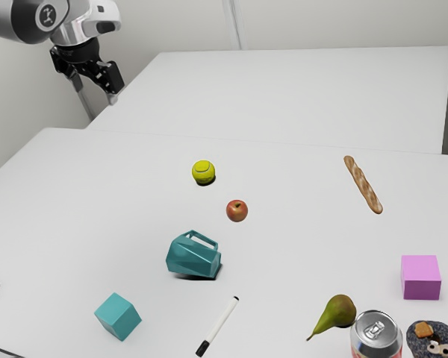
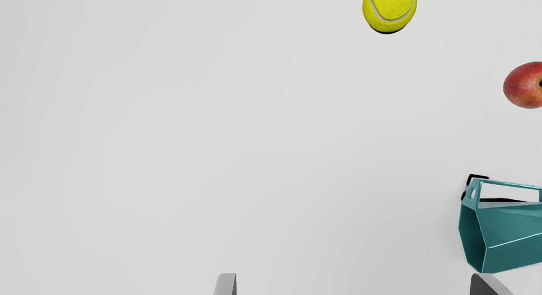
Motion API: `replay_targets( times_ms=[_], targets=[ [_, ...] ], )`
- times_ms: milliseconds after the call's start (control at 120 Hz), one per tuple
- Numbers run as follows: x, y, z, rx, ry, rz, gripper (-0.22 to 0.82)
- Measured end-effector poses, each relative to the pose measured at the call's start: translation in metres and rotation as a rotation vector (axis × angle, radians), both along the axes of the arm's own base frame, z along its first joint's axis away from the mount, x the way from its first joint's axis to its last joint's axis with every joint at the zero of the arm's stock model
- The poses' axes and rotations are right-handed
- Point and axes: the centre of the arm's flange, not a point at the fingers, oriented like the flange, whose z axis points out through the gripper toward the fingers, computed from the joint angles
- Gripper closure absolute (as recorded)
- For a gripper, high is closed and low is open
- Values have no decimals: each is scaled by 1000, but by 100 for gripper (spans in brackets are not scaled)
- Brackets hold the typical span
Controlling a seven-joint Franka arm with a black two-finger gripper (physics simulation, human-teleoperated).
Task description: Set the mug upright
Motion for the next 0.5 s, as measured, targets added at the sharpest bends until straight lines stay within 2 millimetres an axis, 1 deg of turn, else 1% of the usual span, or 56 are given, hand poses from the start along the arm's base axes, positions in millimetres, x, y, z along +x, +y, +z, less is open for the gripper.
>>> replay_targets(
  times_ms=[117, 200, 233, 292, 333, 392, 500],
  targets=[
    [1, 4, -5, 0, 3, 7, 0],
    [2, 5, -5, 2, -7, 7, 0],
    [3, 9, -6, 2, -9, 13, 0],
    [5, 21, -18, -4, 3, 34, 0],
    [5, 26, -26, -21, 14, 43, 0],
    [4, 31, -46, -77, 44, 62, 0],
    [0, 54, -88, -232, 109, 139, 0]
  ],
)
